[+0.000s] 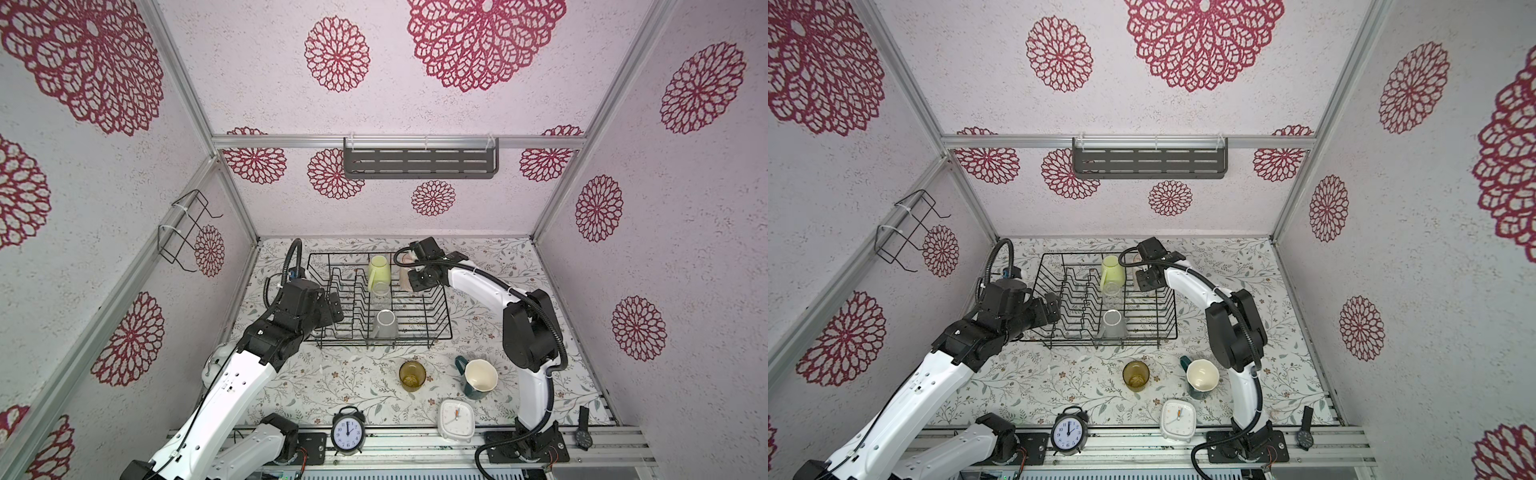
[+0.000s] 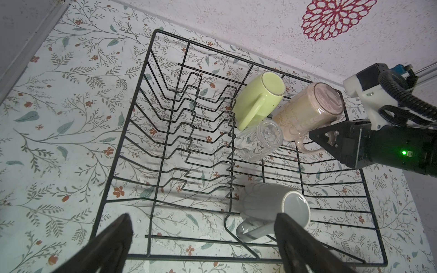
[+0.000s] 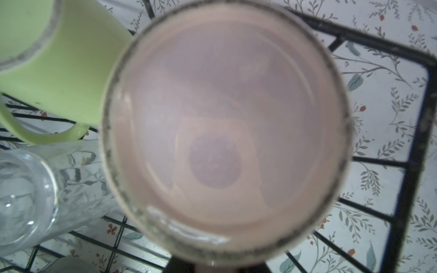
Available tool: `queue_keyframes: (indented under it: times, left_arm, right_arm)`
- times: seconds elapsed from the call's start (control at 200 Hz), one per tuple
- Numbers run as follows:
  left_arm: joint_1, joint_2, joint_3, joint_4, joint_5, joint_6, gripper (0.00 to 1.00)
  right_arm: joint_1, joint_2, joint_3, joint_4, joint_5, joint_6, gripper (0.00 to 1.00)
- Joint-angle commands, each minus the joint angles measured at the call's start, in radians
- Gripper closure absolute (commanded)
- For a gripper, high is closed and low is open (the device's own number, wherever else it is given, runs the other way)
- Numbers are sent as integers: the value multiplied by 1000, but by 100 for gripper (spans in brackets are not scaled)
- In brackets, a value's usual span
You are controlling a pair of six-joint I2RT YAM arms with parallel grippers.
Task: Load cups into a dish rack
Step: Place the cup on the dish rack.
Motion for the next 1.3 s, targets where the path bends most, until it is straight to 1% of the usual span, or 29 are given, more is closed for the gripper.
queue_keyframes:
  times: [0.0,0.035,0.12,0.16,0.29,0.38,0.575,0.615,0.706,0.836,0.936,1.046,1.121,1.151,1.176,1.231,1.291]
  left_arm:
    - [7,5,-5,21,3,-8,3]
    - [9,5,-8,21,3,-9,3]
    - [9,0,-13,23,2,-12,3]
    - [8,-1,-13,23,2,-12,3]
    - [9,-6,-12,21,-1,-12,3]
    - [9,-9,-11,20,-1,-14,3]
    - [9,-19,-14,11,8,-18,3]
    - [9,-23,-14,9,14,-15,3]
    - [9,-36,-14,3,22,-14,3]
    - [9,-60,-20,5,48,-14,3]
    - [9,-69,-27,1,92,-9,3]
    - [9,-78,-61,24,207,-7,3]
    - [2,-79,-106,87,357,14,2]
    - [-9,-73,-120,102,396,18,1]
    - [-21,-64,-127,106,406,17,0]
    - [-70,-42,-130,97,403,21,1]
    - [-142,-12,-121,75,388,29,1]
  right_arm:
    - [-5,-27,60,13,17,18,99]
    - [-5,-26,58,13,32,15,96]
    - [-5,-24,44,22,56,4,94]
    - [-5,-22,42,19,59,-2,92]
    - [-2,-19,63,-14,45,-9,78]
    - [-2,-36,64,-12,37,-9,74]
    - [-3,-64,69,-20,36,-3,57]
    - [-3,-78,60,-11,39,-3,54]
    - [-5,-114,33,4,41,-1,52]
    - [-6,-188,3,1,20,1,51]
    - [-6,-279,-79,31,-21,9,50]
    - [1,-394,-208,87,-92,25,50]
    - [7,-480,-298,121,-132,37,50]
    - [7,-511,-334,128,-142,45,50]
    - [9,-539,-362,136,-149,50,50]
    - [9,-598,-425,154,-156,55,49]
    - [9,-672,-489,175,-134,57,49]
